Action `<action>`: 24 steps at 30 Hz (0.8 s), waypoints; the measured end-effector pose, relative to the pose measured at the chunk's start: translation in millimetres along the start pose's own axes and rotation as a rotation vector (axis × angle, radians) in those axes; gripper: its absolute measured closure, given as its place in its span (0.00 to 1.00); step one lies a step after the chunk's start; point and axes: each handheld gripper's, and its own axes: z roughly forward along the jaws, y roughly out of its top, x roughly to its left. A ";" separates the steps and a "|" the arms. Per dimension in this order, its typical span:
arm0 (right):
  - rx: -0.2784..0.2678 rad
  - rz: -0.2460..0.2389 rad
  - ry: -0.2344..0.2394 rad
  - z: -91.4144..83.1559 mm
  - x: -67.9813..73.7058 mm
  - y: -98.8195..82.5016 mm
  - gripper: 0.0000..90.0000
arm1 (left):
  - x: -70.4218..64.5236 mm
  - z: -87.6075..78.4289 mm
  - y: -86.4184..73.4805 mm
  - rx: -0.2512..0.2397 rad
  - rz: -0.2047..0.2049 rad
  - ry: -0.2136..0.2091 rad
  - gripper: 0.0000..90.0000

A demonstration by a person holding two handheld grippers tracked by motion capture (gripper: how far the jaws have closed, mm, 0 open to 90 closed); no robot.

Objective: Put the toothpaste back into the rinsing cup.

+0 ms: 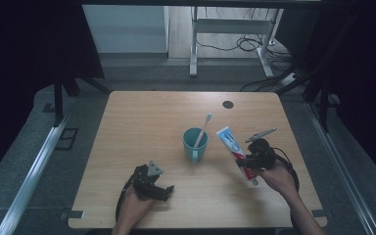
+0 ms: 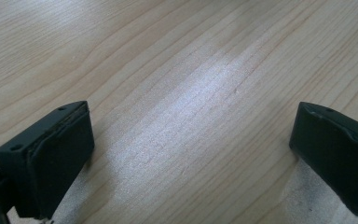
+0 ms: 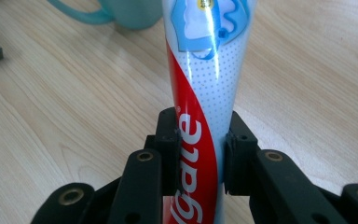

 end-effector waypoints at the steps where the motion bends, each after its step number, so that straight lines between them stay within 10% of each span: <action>1: -0.012 0.003 0.001 -0.4 0.1 -0.4 0.79 | 0.0 0.0 0.0 0.000 0.000 0.000 0.00; 24: -0.263 -0.018 0.033 -16.0 5.2 -2.9 0.79 | 0.1 0.3 0.0 -0.004 0.003 0.003 0.00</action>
